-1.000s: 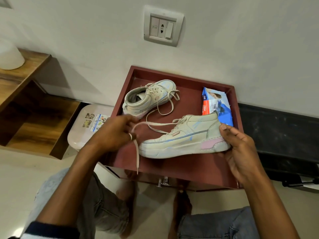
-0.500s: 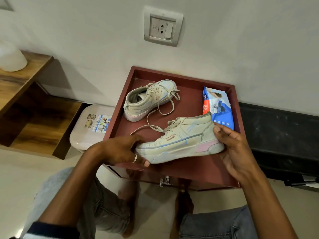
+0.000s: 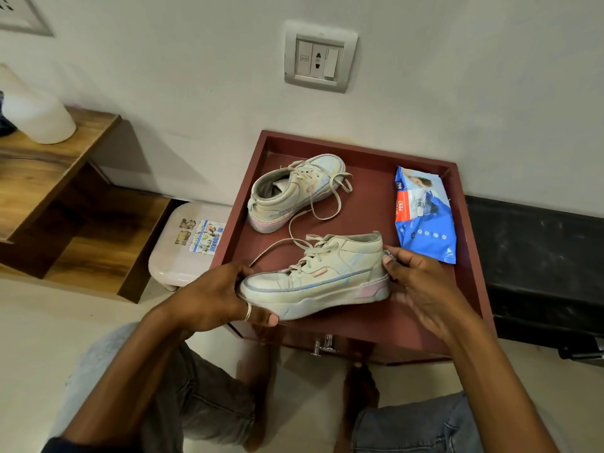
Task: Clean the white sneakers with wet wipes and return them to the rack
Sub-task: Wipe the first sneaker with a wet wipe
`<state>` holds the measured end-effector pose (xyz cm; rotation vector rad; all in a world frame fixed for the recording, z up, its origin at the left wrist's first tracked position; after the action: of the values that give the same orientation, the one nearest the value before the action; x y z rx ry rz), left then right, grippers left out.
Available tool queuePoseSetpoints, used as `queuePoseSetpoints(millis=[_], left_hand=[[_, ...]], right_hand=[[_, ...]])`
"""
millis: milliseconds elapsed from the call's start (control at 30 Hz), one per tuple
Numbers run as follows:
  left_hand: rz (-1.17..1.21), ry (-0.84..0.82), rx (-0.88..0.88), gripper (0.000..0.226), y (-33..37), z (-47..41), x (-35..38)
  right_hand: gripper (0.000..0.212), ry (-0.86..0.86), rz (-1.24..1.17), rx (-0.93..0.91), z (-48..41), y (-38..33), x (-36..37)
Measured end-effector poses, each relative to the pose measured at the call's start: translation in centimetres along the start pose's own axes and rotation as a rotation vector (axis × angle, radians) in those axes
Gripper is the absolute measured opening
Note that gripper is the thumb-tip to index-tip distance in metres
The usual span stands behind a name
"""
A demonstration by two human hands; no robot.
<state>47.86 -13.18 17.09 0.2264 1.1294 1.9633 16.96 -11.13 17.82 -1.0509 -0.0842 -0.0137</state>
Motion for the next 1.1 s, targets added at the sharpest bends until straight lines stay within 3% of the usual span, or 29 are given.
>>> queuePoseSetpoints(millis=[200,300,400,500,600,867,1000,1100], left_hand=[[0.075,0.213,0.151,0.088,0.9,0.1,-0.3],[0.154,0.23,0.266,0.09,2.2,-0.1,0.2],[0.119,0.221,0.34,0.093,3.0,-0.1,0.0],[0.067,0.237,0.387,0.096,3.7,0.0,-0.1],[0.068,0.216,0.427,0.094,4.3,0.1,0.3],[-0.026,0.212,0.461,0.092,4.5,0.9,0.5],[-0.115,0.275,0.463,0.079,4.3,0.9,0.2],[-0.14,0.308,0.49,0.076,4.4,0.6,-0.2]], right_hand=[[0.033,0.095,0.218,-0.067,0.9,-1.3,0.0],[0.026,0.399,0.575,-0.173,1.7,-2.5,-0.6],[0.029,0.64,0.704,-0.396,4.0,-4.1,0.6],[0.026,0.499,0.709,-0.676,6.0,-6.0,5.5],[0.027,0.327,0.817,-0.812,6.6,-6.4,10.6],[0.03,0.166,1.012,-0.522,2.6,-6.4,14.6],[0.042,0.112,1.226,-0.565,5.6,-5.1,17.2],[0.036,0.144,1.206,-0.603,6.9,-3.8,17.6]])
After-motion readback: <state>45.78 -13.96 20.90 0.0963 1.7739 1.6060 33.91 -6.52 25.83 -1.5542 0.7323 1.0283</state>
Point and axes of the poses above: each hand's wrist, its own z-axis away from the middle knuckle, its own x-axis out of the palm, y = z × x, the point moved 4 cm from there along -z, towards the middle knuckle, and after that the axes turned 12 degrees about -y, right-handed, at the moved point
